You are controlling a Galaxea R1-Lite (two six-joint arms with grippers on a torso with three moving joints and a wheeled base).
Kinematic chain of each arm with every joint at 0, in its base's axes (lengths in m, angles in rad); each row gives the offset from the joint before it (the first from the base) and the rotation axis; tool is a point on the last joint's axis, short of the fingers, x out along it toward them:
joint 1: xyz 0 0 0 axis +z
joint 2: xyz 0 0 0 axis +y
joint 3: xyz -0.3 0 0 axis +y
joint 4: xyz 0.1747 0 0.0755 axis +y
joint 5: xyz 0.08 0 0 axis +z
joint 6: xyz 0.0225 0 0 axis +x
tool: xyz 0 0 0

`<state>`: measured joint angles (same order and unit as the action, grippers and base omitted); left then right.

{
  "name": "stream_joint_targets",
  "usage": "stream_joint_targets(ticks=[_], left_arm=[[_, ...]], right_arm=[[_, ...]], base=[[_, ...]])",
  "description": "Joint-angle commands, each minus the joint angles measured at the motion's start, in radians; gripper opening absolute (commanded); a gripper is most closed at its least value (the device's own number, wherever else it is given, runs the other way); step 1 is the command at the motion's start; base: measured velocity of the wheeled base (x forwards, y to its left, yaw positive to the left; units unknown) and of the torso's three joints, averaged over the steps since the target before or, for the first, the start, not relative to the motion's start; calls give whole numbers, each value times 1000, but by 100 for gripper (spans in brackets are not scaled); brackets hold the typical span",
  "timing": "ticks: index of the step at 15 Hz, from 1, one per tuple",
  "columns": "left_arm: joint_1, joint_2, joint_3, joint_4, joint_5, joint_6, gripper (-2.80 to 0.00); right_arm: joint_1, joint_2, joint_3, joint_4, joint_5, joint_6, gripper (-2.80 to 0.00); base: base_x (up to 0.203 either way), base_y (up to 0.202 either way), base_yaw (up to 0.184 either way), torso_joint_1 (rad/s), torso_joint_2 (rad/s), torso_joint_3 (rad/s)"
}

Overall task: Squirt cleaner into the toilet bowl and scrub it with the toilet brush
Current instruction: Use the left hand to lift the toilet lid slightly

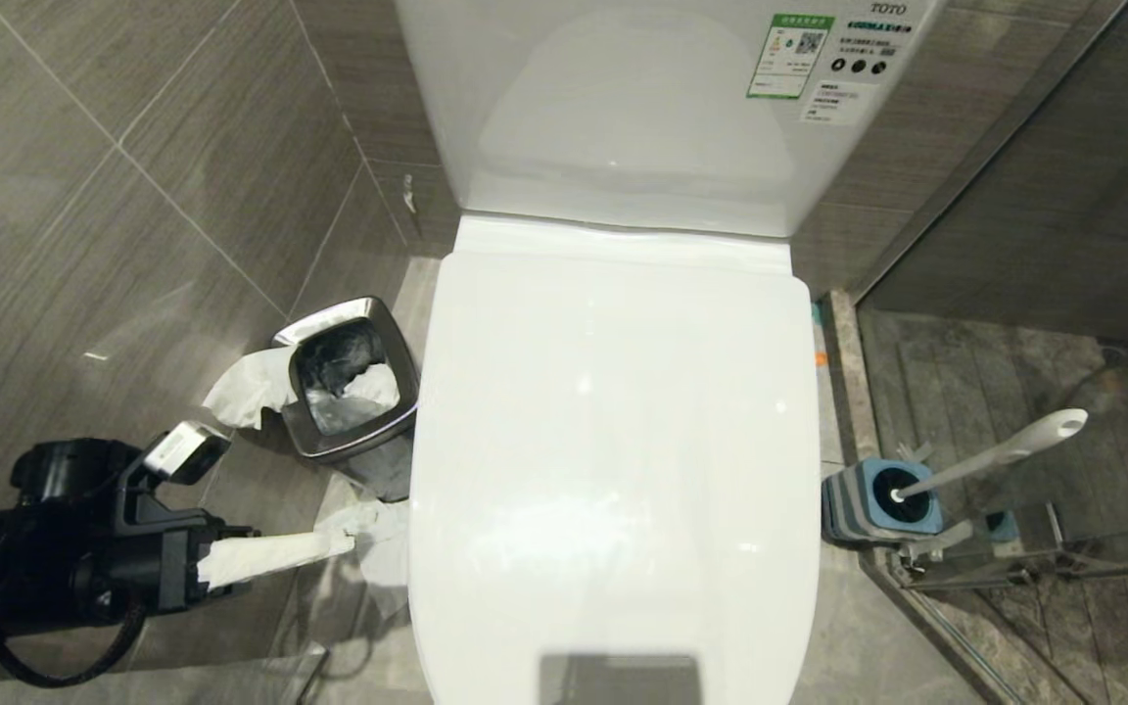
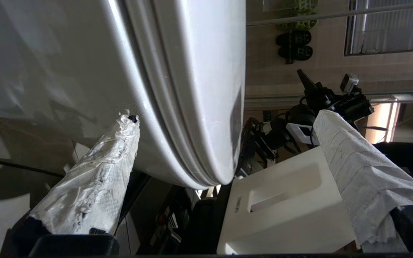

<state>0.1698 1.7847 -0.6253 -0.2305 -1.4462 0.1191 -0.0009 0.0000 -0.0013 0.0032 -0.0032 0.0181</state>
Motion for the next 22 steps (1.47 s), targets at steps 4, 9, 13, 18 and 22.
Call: stream_joint_targets(ticks=[4, 9, 13, 18, 22], left_arm=[[1, 2, -5, -1, -10, -1, 0], [46, -45, 1, 0, -55, 4, 0], [50, -80, 71, -5, -71, 28, 0], [-5, -83, 118, -5, -61, 65, 0], [-64, -74, 161, -2, 80, 193, 0]], right_arm=[[-1, 2, 0, 0, 0, 0, -280], [1, 0, 0, 0, 0, 0, -280], [1, 1, 0, 0, 0, 0, -280], [1, 2, 0, 0, 0, 0, -280], [0, 0, 0, 0, 0, 0, -280]], base=[[0, 0, 0, 4, 3, -72], [0, 0, 0, 0, 0, 0], [0, 0, 0, 0, 0, 0], [0, 0, 0, 0, 0, 0], [0, 0, 0, 0, 0, 0]])
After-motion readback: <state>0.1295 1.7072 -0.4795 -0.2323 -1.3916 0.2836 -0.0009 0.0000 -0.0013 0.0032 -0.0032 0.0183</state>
